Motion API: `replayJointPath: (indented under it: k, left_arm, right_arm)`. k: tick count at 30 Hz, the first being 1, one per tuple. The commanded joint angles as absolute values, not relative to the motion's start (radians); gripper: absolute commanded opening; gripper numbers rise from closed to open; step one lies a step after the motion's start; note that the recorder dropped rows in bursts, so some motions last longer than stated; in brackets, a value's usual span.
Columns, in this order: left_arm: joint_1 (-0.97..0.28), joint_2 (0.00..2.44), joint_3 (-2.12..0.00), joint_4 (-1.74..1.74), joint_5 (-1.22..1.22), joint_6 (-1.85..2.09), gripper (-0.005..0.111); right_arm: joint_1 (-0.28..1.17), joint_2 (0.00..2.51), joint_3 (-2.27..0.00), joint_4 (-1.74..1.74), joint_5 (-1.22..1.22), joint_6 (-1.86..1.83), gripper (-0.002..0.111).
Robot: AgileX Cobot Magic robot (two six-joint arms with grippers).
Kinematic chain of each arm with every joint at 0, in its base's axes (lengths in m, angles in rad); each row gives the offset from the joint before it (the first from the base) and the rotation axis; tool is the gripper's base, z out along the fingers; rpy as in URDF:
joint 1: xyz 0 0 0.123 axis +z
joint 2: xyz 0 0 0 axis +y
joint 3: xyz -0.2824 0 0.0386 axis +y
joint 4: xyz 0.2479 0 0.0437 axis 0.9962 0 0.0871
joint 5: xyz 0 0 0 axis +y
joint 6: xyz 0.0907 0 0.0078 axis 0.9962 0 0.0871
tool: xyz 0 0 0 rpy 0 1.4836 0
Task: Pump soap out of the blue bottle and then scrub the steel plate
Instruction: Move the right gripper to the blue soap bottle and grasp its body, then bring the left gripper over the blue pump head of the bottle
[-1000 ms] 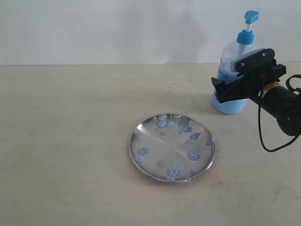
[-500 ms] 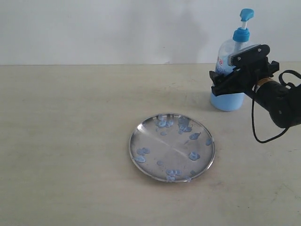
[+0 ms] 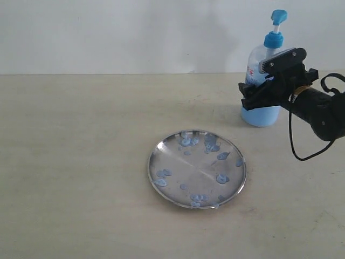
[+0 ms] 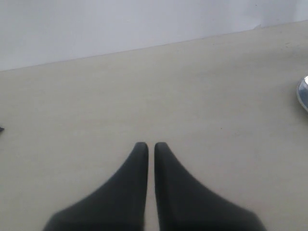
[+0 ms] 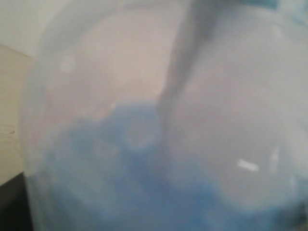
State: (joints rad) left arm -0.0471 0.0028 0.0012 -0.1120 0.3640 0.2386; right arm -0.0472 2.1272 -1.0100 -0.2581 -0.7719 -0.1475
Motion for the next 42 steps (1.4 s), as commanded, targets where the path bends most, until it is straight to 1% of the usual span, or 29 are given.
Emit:
replayJointPath:
  k: [1, 12, 17, 22, 24, 25, 26, 30, 34, 37, 39, 42]
  left_arm:
    - [-0.052, 0.0, 0.0, -0.109, 0.355, 0.233, 0.004]
    - [-0.052, 0.0, 0.0, -0.109, 0.355, 0.233, 0.004]
    - [-0.052, 0.0, 0.0, -0.107, 0.355, 0.237, 0.004]
    - [-0.052, 0.0, 0.0, -0.057, 0.346, 0.328, 0.004]
    - [-0.052, 0.0, 0.0, -0.173, 0.266, 0.279, 0.004]
    - [-0.052, 0.0, 0.0, -0.373, 0.204, 0.159, 0.004]
    - [-0.052, 0.0, 0.0, -0.519, 0.19, 0.091, 0.004]
    - [-0.052, 0.0, 0.0, -0.782, 0.186, 0.082, 0.004]
    - [-0.052, 0.0, 0.0, -0.788, 0.1, 0.092, 0.004]
    - [-0.052, 0.009, -0.032, -0.788, 0.113, 0.119, 0.004]
    - [-0.052, 0.089, -0.068, -0.784, 0.119, 0.175, 0.004]
    - [-0.052, 0.293, -0.168, -0.789, 0.181, 0.274, 0.004]
  right_arm:
    - [-0.049, 2.067, -0.933, -0.404, -0.675, -0.166, 0.0]
    - [-0.049, 2.041, -0.837, -0.502, -0.718, -0.129, 0.0]
    - [-0.049, 2.041, -0.828, -0.525, -0.754, -0.02, 0.0]
    - [-0.049, 2.041, -0.828, -0.527, -0.751, 0.0, 0.0]
    - [-0.049, 2.041, -0.828, -0.529, -0.751, 0.0, 0.0]
    - [-0.049, 2.041, -0.828, -0.537, -0.751, 0.0, 0.0]
    - [-0.049, 2.041, -0.828, -0.559, -0.749, 0.0, 0.0]
    - [-0.049, 2.041, -0.828, -0.602, -0.733, -0.064, 0.0]
    - [-0.049, 2.041, -0.828, -0.64, -0.704, -0.132, 0.0]
    - [-0.049, 2.041, -0.828, -0.64, -0.699, -0.172, 0.0]
    - [-0.049, 2.041, -0.828, -0.64, -0.699, -0.187, 0.0]
    - [-0.049, 2.041, -0.828, -0.64, -0.697, -0.191, 0.0]
